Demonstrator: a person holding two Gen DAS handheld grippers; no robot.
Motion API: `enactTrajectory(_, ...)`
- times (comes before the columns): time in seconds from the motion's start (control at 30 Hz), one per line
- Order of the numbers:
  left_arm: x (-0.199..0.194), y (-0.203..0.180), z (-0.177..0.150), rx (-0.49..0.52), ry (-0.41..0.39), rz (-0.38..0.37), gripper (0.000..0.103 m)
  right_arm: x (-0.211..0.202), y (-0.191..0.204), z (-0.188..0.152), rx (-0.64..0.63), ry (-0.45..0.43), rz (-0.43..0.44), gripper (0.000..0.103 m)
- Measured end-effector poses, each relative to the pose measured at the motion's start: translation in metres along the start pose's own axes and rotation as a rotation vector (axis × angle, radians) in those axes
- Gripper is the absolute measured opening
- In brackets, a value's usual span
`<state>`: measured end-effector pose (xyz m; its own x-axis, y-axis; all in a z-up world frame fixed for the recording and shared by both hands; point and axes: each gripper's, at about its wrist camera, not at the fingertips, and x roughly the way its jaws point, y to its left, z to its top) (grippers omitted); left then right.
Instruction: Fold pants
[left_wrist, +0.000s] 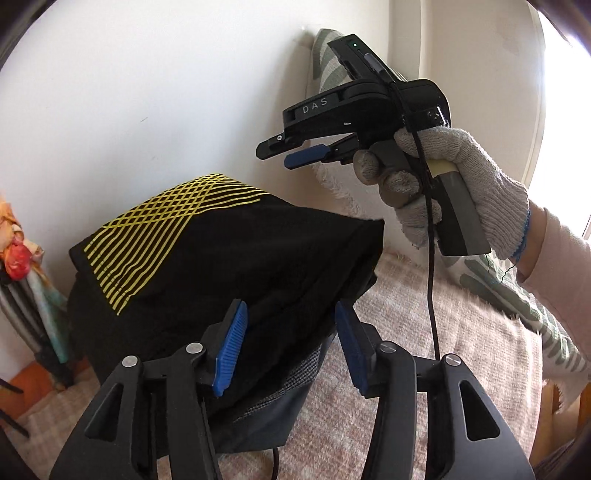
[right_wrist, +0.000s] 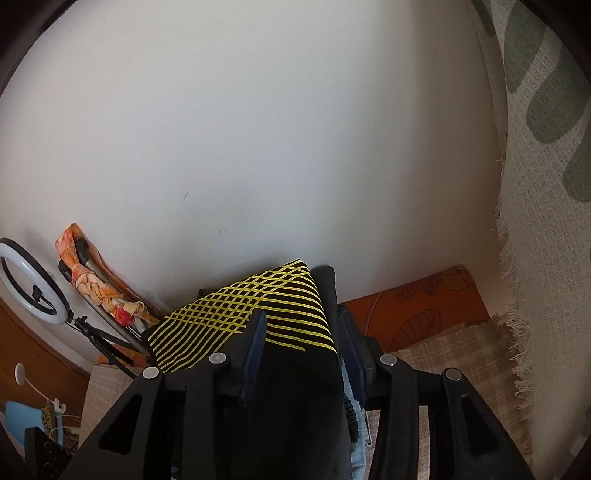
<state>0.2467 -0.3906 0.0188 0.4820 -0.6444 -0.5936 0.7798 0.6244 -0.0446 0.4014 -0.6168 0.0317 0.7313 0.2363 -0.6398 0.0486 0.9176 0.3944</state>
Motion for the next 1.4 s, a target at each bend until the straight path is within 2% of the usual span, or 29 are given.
enactTrajectory(0.1, -0.027, 0.017, -0.007, -0.041, -0.001, 0.033, 0.059, -0.012, 0.012, -0.009, -0.058, 0.001, -0.069, 0.048)
enactTrajectory(0.17, -0.045, 0.029, -0.012, -0.072, 0.002, 0.044, 0.060, -0.021, 0.020, -0.018, -0.071, 0.005, -0.056, 0.049)
enactTrajectory(0.33, -0.090, 0.071, -0.024, -0.171, -0.005, 0.123, 0.060, -0.049, 0.050, -0.053, -0.122, -0.018, -0.055, 0.049)
enactTrajectory(0.5, -0.134, 0.090, -0.034, -0.219, -0.018, 0.187, 0.060, -0.078, 0.078, -0.090, -0.167, -0.038, -0.071, 0.051)
enactTrajectory(0.53, -0.141, 0.083, -0.040, -0.222, -0.021, 0.193, 0.061, -0.085, 0.083, -0.097, -0.167, -0.044, -0.073, 0.053)
enactTrajectory(0.6, -0.157, 0.079, -0.043, -0.232, -0.030, 0.202, 0.069, -0.099, 0.095, -0.112, -0.173, -0.059, -0.083, 0.057)
enactTrajectory(0.67, -0.168, 0.073, -0.051, -0.235, -0.037, 0.216, 0.071, -0.113, 0.108, -0.128, -0.187, -0.081, -0.108, 0.062)
enactTrajectory(0.77, -0.191, 0.065, -0.059, -0.247, -0.040, 0.238, 0.072, -0.134, 0.127, -0.152, -0.196, -0.117, -0.156, 0.071)
enactTrajectory(0.87, -0.207, 0.058, -0.072, -0.268, -0.038, 0.247, 0.080, -0.152, 0.144, -0.178, -0.189, -0.150, -0.192, 0.085)
enactTrajectory(1.0, -0.226, 0.045, -0.090, -0.283, -0.028, 0.288, 0.081, -0.169, 0.167, -0.213, -0.217, -0.173, -0.269, 0.091)
enactTrajectory(1.13, -0.241, 0.034, -0.111, -0.315, -0.020, 0.320, 0.082, -0.183, 0.182, -0.243, -0.227, -0.202, -0.300, 0.100)
enactTrajectory(1.3, -0.244, 0.024, -0.138, -0.375, 0.040, 0.374, 0.082, -0.195, 0.194, -0.272, -0.229, -0.220, -0.316, 0.102)
enactTrajectory(1.4, -0.244, 0.021, -0.153, -0.410, 0.038, 0.382, 0.082, -0.199, 0.198, -0.283, -0.227, -0.244, -0.327, 0.103)
